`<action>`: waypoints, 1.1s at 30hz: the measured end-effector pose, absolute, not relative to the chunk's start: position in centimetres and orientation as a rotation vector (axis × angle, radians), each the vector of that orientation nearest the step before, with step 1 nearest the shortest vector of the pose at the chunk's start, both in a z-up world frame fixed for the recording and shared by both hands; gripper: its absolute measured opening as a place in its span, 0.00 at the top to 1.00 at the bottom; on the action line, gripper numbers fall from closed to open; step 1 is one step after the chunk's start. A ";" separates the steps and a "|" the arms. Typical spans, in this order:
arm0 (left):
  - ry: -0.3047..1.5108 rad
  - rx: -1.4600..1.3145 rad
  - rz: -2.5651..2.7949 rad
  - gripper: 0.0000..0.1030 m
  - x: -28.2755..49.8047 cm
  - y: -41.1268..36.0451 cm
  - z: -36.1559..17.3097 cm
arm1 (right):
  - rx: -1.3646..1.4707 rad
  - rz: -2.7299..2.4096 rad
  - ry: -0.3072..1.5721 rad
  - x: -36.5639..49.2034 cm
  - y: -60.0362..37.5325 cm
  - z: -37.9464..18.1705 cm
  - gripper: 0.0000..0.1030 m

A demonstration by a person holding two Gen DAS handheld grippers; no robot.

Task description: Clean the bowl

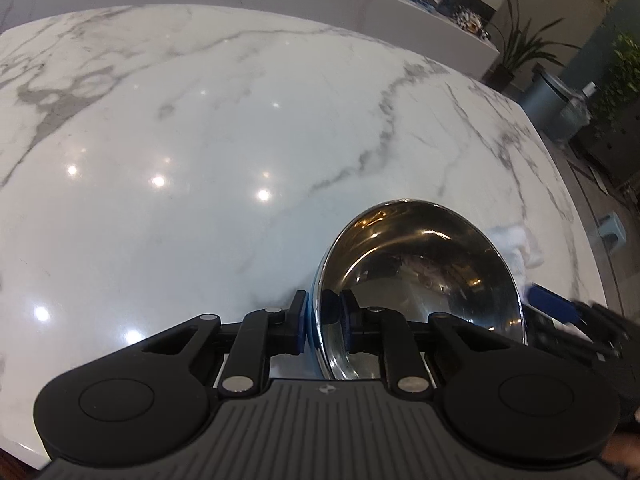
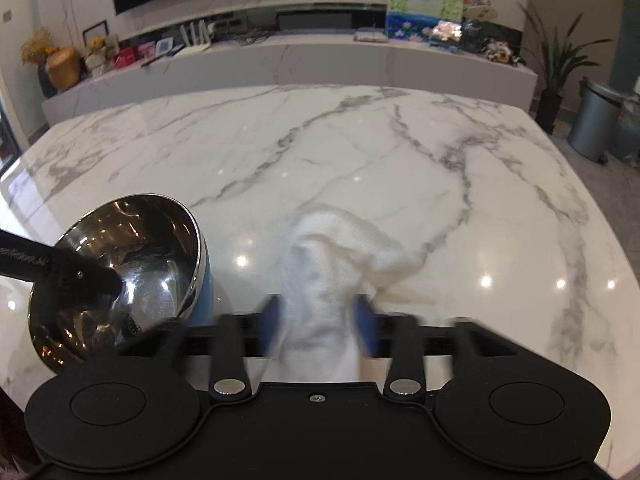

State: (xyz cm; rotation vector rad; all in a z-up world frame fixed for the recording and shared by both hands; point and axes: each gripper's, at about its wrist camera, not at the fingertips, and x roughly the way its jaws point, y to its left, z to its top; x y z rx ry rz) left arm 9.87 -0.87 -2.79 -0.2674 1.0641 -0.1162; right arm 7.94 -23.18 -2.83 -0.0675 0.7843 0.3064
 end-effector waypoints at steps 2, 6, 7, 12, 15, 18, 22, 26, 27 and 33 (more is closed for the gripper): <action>1.042 -0.261 -0.086 0.85 10.0 -0.7 -2.8 | -0.063 0.296 0.757 6.9 -23.2 -2.9 0.50; 1.022 -0.278 -0.051 0.85 10.0 -0.3 -2.8 | -0.061 0.248 0.729 5.6 -23.1 -3.7 0.50; 1.018 -0.282 -0.045 0.85 9.9 -0.2 -2.8 | -0.064 0.236 0.724 5.4 -23.1 -3.9 0.50; 0.996 -0.291 -0.037 0.85 9.5 -0.2 -2.9 | -0.039 0.180 0.701 5.3 -23.2 -5.3 0.50; 0.995 -0.324 -0.039 0.85 9.2 -0.1 -3.1 | -0.011 0.179 0.704 5.7 -23.3 -5.8 0.50; 0.994 -0.351 -0.039 0.85 8.9 0.2 -3.2 | -0.010 0.180 0.697 5.6 -23.1 -6.1 0.52; 0.983 -0.382 -0.046 0.79 8.6 0.3 -3.0 | -0.053 0.170 0.676 5.0 -22.2 -6.3 0.52; 0.957 -0.368 -0.049 0.76 8.1 0.2 -2.5 | -0.043 0.161 0.660 3.9 -21.9 -6.2 0.52; 0.951 -0.364 -0.049 0.76 8.0 0.1 -2.5 | -0.049 0.162 0.663 3.8 -21.8 -6.2 0.52; 0.948 -0.372 -0.060 0.75 7.7 0.1 -2.6 | -0.076 0.154 0.662 3.6 -21.3 -6.7 0.59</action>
